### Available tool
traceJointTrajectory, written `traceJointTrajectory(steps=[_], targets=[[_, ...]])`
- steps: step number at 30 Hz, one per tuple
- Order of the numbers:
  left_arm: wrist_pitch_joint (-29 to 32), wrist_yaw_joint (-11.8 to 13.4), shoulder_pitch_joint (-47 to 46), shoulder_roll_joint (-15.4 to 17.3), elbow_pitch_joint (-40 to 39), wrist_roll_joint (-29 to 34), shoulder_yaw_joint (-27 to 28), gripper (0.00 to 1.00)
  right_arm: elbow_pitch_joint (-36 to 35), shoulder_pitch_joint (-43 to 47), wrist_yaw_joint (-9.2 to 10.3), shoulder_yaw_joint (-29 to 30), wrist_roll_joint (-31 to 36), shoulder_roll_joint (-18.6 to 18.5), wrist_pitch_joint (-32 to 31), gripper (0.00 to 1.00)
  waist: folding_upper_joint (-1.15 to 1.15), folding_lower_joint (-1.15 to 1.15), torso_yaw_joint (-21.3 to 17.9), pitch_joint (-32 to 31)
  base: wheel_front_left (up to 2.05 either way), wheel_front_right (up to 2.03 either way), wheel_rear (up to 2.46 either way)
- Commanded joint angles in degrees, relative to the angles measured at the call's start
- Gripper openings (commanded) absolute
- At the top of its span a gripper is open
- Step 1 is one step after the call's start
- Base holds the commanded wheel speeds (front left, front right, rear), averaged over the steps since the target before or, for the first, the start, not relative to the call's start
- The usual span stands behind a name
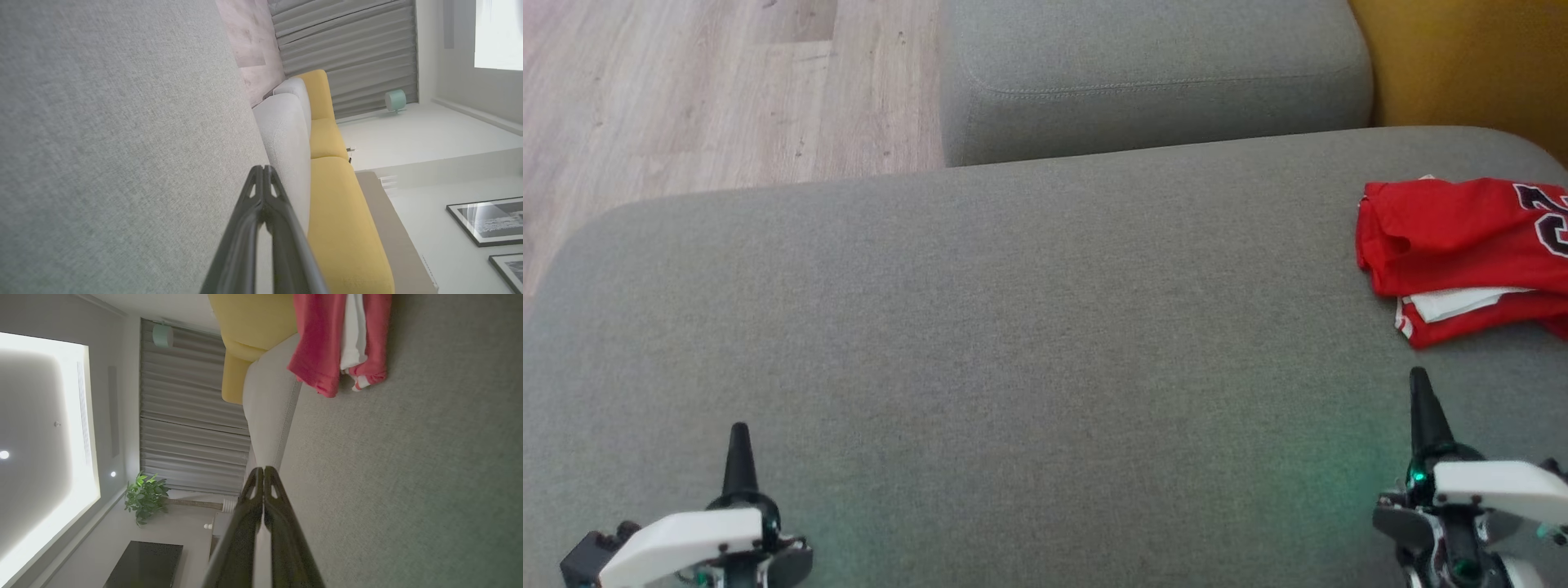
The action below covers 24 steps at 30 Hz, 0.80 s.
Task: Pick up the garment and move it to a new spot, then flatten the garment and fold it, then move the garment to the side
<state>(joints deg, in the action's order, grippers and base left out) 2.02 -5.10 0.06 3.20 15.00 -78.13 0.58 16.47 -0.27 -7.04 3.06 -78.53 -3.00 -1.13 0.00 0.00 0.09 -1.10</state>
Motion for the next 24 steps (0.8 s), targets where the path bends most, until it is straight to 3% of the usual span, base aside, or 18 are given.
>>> traceJointTrajectory(steps=[1, 24], targets=[[0.49, -0.57, -3.53, 0.31, -1.49, -2.02, 2.43, 0.0, -2.25, -3.64, -0.38, -0.46, -2.2, -1.07, -0.75, 0.0, 0.0, 0.0, -0.01, 0.11, 0.0, 0.0, 0.0], [3.91, -2.38, -6.19, 0.2, -0.97, -14.61, 5.24, 0.0, -2.53, -5.78, -0.45, 1.97, -14.88, -0.95, -4.17, 0.0, 0.0, 0.0, -0.09, 1.28, 0.0, 0.0, 0.0]])
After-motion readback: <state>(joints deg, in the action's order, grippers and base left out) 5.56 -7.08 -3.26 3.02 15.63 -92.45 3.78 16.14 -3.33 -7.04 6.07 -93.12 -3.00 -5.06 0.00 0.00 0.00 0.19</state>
